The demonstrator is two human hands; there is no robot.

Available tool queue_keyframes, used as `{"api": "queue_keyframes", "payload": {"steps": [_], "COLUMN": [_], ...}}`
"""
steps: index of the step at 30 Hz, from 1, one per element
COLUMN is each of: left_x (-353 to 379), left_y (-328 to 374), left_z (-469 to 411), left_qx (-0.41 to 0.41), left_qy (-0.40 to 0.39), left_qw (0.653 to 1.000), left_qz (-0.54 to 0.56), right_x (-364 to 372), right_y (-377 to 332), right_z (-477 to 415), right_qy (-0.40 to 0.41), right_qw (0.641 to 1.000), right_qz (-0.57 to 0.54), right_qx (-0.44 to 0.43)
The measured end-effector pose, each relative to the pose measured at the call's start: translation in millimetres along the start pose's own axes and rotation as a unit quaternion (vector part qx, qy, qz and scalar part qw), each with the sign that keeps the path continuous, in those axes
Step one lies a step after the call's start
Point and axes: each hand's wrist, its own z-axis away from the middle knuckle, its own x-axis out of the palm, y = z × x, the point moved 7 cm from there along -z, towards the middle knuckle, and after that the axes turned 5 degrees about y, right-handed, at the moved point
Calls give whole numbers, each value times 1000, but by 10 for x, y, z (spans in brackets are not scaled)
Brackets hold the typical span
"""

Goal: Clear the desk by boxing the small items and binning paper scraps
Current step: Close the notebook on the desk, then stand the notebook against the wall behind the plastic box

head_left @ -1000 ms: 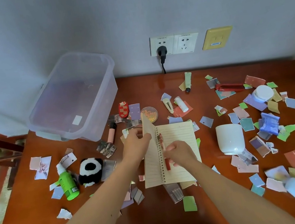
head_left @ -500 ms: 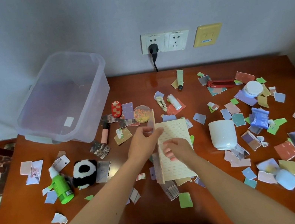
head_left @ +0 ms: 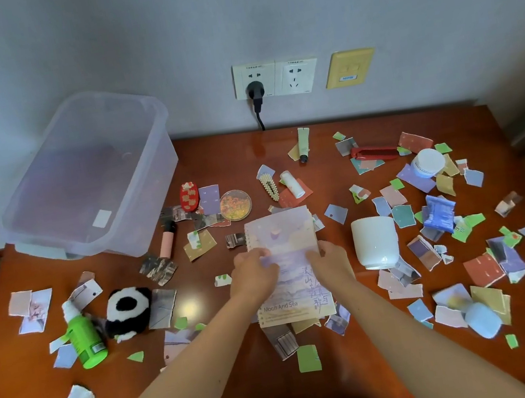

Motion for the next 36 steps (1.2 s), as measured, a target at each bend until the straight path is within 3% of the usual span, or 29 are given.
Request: {"api": "queue_keyframes", "payload": {"steps": [3,7,12,19,28,33,36], "left_x": [38,69,9,128,-208,-431,-571], "left_y": [-31,-48,-45,36,381,520,567], "left_z": [-40,-45,-56,-9,259,428,588], "left_qx": [-20,-61,-104,-87,-70,-51,-31], "left_qy": [8,29,82,56,128,150,168], "left_qw": [1000,997,986,961,922,912,902], "left_qz": [5,39,98,257,360,379,396], "right_x": [5,-7,-51,-129,-426,-501,-597], "right_y": [47,83,167,184,-283,-594,-853], "right_z": [-3,12,-69,-12,128,301,413], "right_qy": [9,10,-8,-34,-69,-171,-170], "right_qw": [997,995,999,998,988,955,951], "right_qz": [79,95,13,-25,-140,-243,-253], "right_qx": [-3,1,38,50,-22,-8,-59]}}
